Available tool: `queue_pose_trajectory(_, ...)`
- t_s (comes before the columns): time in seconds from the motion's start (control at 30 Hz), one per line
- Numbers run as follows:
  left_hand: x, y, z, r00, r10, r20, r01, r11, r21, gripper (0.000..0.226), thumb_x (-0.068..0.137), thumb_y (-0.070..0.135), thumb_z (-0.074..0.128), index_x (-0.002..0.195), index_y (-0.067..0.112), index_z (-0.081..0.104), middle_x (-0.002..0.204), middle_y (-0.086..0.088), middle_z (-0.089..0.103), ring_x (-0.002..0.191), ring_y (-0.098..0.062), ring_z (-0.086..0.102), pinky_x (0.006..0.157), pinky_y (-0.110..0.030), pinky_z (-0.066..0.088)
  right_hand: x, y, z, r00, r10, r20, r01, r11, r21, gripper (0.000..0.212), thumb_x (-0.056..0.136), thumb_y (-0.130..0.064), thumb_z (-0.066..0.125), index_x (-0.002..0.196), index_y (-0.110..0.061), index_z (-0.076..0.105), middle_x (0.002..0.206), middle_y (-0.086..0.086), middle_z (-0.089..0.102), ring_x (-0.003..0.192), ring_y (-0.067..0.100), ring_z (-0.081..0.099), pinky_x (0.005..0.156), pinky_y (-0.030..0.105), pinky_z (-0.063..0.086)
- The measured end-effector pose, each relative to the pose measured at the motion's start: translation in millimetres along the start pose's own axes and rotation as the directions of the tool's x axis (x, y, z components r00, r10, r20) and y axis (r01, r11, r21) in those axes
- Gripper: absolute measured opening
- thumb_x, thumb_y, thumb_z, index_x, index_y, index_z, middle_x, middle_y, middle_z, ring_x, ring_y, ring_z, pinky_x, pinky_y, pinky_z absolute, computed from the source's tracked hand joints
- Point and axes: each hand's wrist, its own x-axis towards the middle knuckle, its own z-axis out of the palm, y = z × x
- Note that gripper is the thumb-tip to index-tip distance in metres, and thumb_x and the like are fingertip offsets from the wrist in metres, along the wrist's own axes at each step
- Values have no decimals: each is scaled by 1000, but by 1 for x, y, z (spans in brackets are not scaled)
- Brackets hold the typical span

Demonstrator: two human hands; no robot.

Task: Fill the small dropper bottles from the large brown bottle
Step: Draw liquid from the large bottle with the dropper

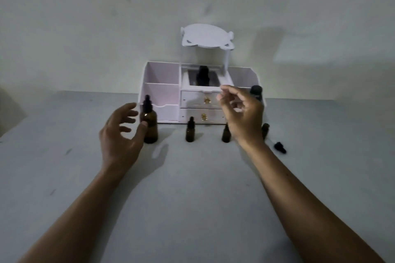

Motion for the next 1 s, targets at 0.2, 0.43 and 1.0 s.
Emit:
queue_pose_trajectory(0.2, -36, 64, 44, 976, 160, 151, -136, 978, -155, 32, 86, 8, 74, 116, 16, 65, 93, 2, 69, 74, -13, 66, 68, -19, 53, 2, 59, -109, 947, 262, -185, -294, 940, -172, 20, 87, -12, 72, 107, -15, 75, 98, -3, 74, 83, 2, 66, 74, 12, 52)
queue_pose_trajectory(0.43, -75, 104, 132, 863, 67, 501, 81, 960, -267, 34, 85, 15, 77, 117, 24, 69, 100, 10, 72, 85, -7, 71, 75, -21, 58, -12, 96, -148, 775, 631, -8, -602, 736, -309, 36, 78, -22, 83, 111, -24, 69, 107, -2, 67, 96, 16, 63, 77, 24, 50)
queue_pose_trajectory(1.0, -58, 105, 272, 758, -265, 597, 393, 915, -92, 71, 78, 24, 85, 141, 14, 53, 130, -3, 65, 113, -18, 64, 102, -31, 50, -7, 124, -152, 729, 620, -290, -553, 783, 284, 30, 73, 9, 80, 99, -2, 70, 85, 7, 70, 77, 17, 67, 69, 24, 60)
